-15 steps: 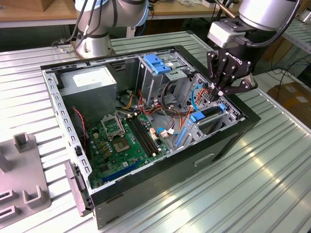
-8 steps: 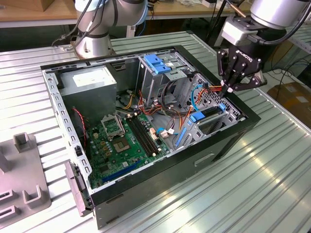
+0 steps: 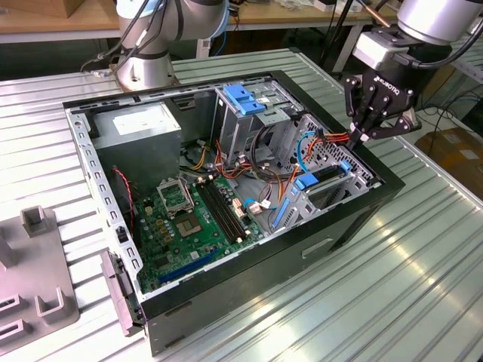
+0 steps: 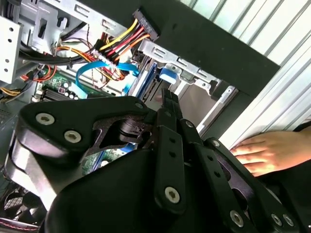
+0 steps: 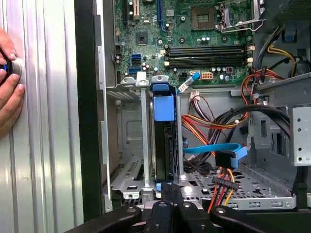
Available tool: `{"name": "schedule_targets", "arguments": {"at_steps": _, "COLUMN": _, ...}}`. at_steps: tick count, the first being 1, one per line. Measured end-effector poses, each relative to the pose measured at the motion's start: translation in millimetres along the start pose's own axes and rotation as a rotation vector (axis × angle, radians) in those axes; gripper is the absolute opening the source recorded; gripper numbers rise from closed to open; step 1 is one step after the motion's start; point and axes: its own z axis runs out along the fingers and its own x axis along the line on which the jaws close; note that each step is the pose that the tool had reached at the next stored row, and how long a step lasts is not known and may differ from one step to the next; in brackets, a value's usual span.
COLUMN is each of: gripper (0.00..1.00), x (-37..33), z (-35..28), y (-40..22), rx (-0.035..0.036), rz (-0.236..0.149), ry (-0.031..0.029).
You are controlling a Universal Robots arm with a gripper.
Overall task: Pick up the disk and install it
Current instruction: 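Insert the first disk wire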
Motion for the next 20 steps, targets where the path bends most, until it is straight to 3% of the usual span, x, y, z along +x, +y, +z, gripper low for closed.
{"name": "schedule_targets", "arguments": {"at_steps": 3, "gripper": 0.11, "x": -0.2, "z": 0.3, "y": -2.0, "rx": 0.0, "rz": -0.005, "ry": -0.0001}}
{"name": "schedule_targets", "arguments": {"at_steps": 6, "gripper": 0.11, "x": -0.2, "z": 0.6, "y": -2.6, "rx": 0.0008, "rz": -0.036, "ry": 0.0006}}
{"name": "schedule_targets", "arguments": {"at_steps": 16, "gripper": 0.11, "x": -0.3, "z": 2.6, "y": -2.8, "rx": 0.0064, "rz": -0.249, "ry": 0.0027}}
{"name": "schedule_targets", "arguments": {"at_steps": 20, "gripper": 0.11, "x": -0.4, "z": 2.8, "y": -4.8, "rx": 0.007, "rz": -0.274, "ry": 0.0029}}
